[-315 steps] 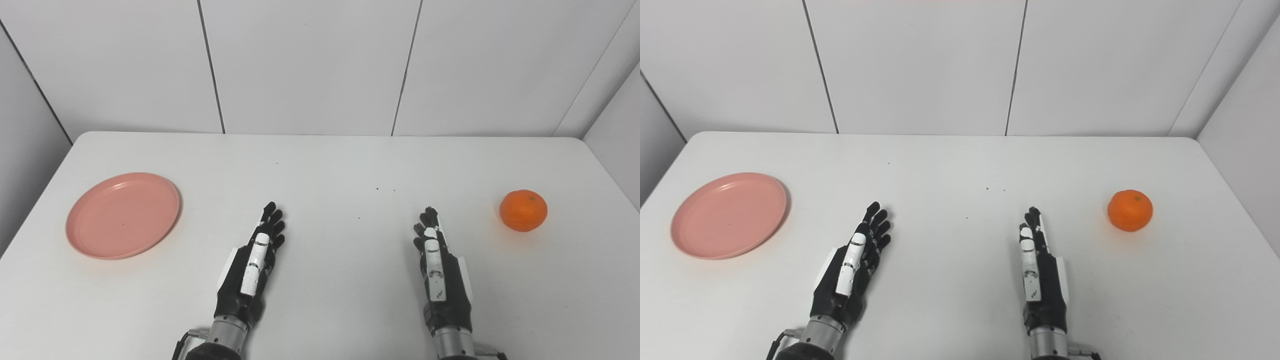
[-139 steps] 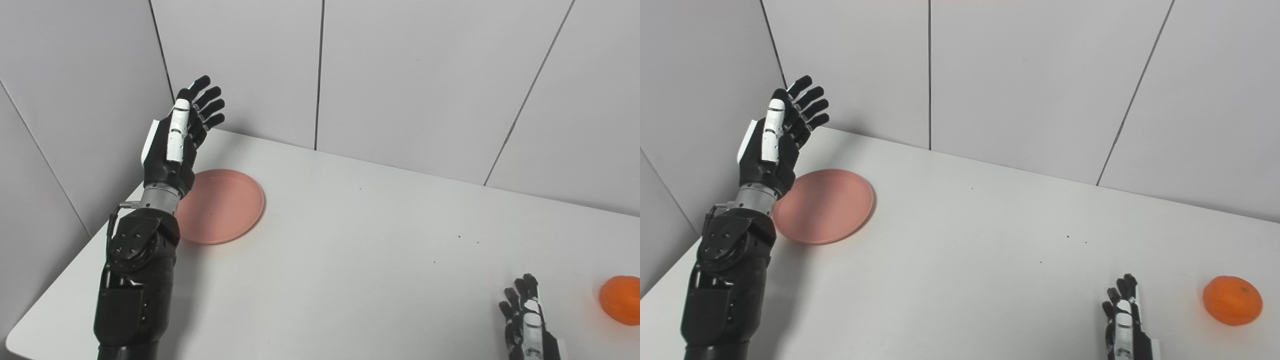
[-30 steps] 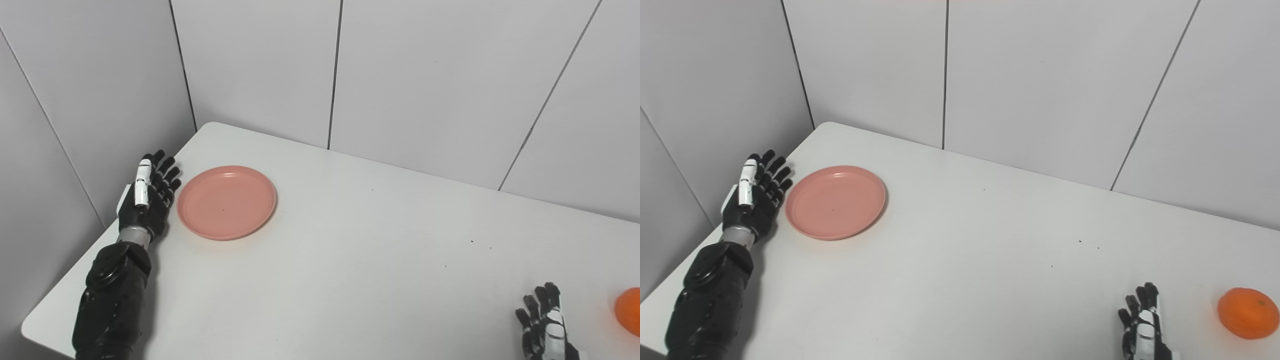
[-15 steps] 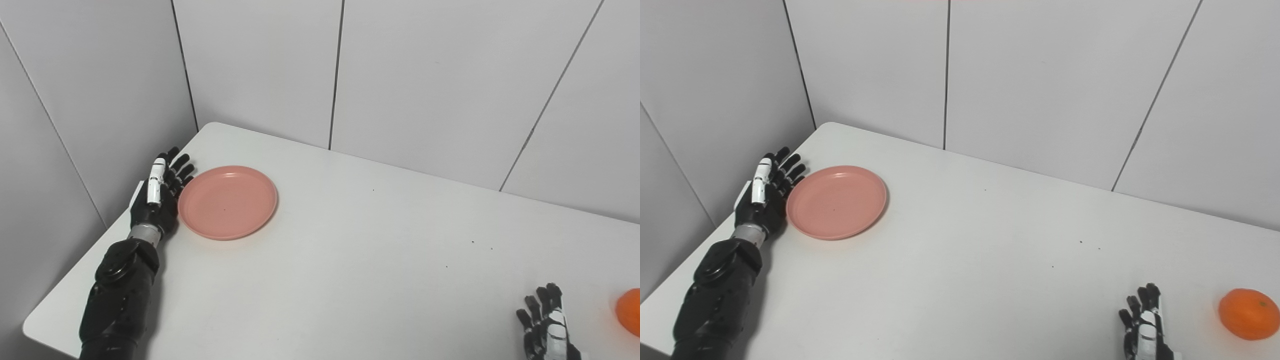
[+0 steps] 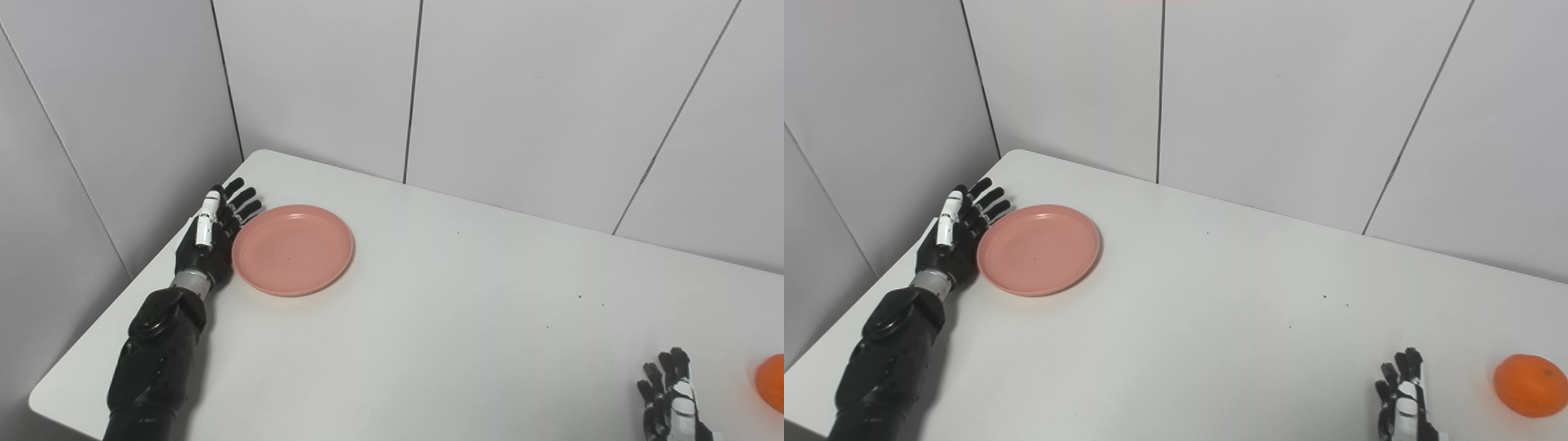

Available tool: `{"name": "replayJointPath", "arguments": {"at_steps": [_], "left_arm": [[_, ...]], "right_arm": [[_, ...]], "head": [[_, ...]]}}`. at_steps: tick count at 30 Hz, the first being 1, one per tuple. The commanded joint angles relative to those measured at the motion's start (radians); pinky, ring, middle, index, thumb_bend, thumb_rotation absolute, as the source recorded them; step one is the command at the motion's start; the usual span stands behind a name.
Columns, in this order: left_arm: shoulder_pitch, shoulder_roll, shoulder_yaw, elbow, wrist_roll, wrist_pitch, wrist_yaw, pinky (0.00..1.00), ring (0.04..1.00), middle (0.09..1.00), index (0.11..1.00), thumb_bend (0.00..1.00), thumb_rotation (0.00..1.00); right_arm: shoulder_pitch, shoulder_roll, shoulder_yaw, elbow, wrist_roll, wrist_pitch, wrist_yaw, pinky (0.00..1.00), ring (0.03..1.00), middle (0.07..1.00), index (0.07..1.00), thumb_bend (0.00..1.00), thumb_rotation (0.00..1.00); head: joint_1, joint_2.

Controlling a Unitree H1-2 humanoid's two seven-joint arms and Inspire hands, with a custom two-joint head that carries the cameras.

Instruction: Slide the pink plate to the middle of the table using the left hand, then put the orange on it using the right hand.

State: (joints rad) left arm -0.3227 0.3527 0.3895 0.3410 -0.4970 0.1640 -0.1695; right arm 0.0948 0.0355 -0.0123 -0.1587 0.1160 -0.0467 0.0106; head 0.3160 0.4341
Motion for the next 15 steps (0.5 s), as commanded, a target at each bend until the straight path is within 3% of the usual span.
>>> {"name": "replayJointPath", "arguments": {"at_steps": [1, 15], "left_arm": [[-0.012, -0.014, -0.01, -0.011, -0.01, 0.034, -0.003, 0.86, 0.869, 0.878, 0.867, 0.36, 1.0], [-0.014, -0.064, -0.063, -0.074, 0.015, 0.071, 0.016, 0.83, 0.853, 0.87, 0.86, 0.34, 1.0]], "right_arm": [[-0.008, 0.003, 0.001, -0.028, 0.005, -0.005, 0.003, 0.99, 0.97, 0.991, 1.0, 0.17, 1.0], [-0.01, 0.007, 0.008, -0.033, -0.001, 0.003, -0.001, 1.0, 0.979, 0.995, 1.0, 0.17, 1.0]], "head": [[0.0, 0.001], [-0.016, 0.003]]}}
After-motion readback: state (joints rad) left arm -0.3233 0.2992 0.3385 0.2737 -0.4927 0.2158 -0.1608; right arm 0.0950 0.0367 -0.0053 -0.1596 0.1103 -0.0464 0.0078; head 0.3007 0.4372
